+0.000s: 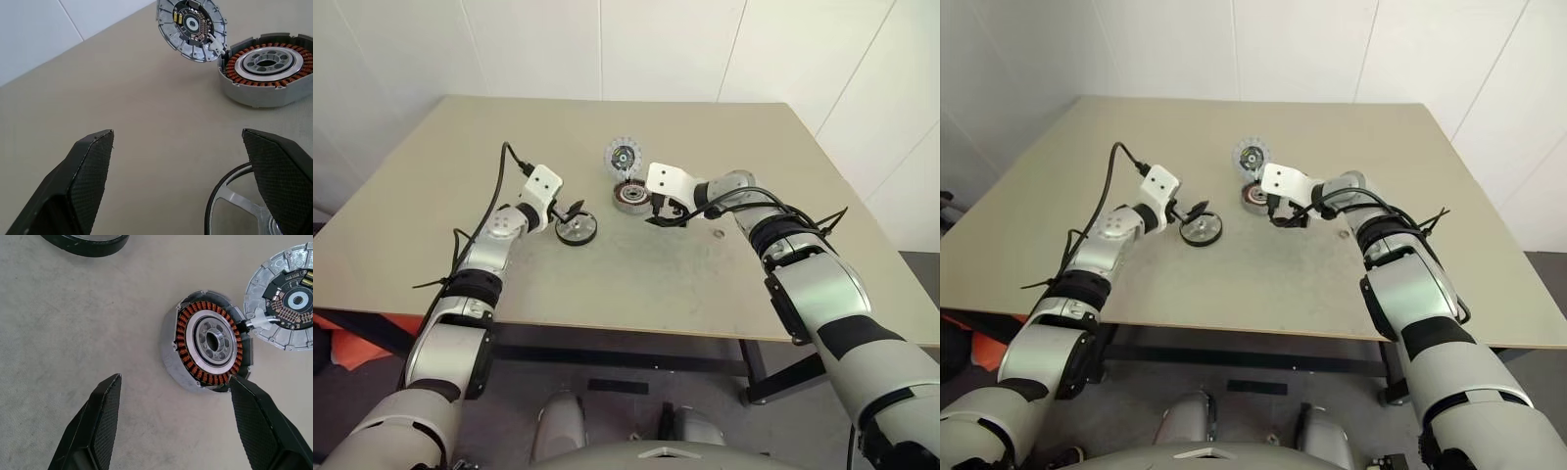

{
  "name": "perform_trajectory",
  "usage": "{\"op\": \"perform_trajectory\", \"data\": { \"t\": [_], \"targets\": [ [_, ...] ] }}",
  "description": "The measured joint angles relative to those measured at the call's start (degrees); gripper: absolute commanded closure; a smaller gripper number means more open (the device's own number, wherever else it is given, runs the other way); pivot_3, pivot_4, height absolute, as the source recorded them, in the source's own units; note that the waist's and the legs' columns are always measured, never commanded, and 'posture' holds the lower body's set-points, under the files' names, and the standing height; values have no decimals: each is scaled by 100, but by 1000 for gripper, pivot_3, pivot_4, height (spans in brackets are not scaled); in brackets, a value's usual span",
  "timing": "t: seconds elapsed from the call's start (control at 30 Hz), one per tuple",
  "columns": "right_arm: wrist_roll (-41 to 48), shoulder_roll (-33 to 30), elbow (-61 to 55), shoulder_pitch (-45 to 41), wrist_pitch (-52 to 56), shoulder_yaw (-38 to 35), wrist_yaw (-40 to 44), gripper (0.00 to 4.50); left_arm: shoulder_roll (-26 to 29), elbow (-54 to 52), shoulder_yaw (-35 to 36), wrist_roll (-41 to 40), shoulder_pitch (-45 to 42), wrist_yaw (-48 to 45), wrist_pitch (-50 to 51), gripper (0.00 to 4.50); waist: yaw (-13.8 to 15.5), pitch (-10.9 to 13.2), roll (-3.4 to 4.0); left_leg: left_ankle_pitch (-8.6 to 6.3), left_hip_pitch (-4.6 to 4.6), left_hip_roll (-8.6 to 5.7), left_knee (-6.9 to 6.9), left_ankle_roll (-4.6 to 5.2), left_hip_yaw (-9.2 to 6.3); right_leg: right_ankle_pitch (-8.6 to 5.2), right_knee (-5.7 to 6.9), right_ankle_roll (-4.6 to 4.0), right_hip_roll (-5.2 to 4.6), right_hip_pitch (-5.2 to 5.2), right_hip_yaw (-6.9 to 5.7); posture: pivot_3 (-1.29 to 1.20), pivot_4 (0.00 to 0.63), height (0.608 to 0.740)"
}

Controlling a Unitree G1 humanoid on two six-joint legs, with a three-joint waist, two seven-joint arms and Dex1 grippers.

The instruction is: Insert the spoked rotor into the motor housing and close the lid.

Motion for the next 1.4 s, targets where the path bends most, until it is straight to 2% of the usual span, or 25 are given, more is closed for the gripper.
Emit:
{"op": "perform_trajectory", "data": {
  "t": [0.5,0.7,1.1,1.23,1.4],
  "targets": [
    [-137,431,413,-240,401,-125,-1113,572,-203,-1754,-62,-57,1065,148,888,68,-50,3,4,2,1,4,-1,-5,0,-1,3,-1,5,-2,1,0,0,740],
    [-168,547,424,-239,493,-190,-1237,572,-167,-2031,-60,-57,1129,196,1081,68,-146,3,6,3,1,5,-1,-6,-1,-1,3,-1,6,-2,1,0,0,740],
    [-188,751,439,-178,569,-402,-1491,572,-111,-2206,-60,-57,1277,249,1244,68,-145,4,7,3,1,6,-1,-6,0,-1,3,-2,7,-2,1,0,0,740],
    [-188,752,439,-84,586,-482,-1552,1811,-110,-2221,-60,-57,1278,261,1247,0,-145,4,7,3,2,6,-1,-6,0,-1,4,-2,8,-2,1,0,0,740],
    [-189,756,486,103,668,-526,-1644,1811,-109,-2233,-60,-57,1281,270,1254,0,-147,4,7,3,2,6,-1,-6,0,-1,4,-2,8,-2,1,0,0,740]
  ]
}}
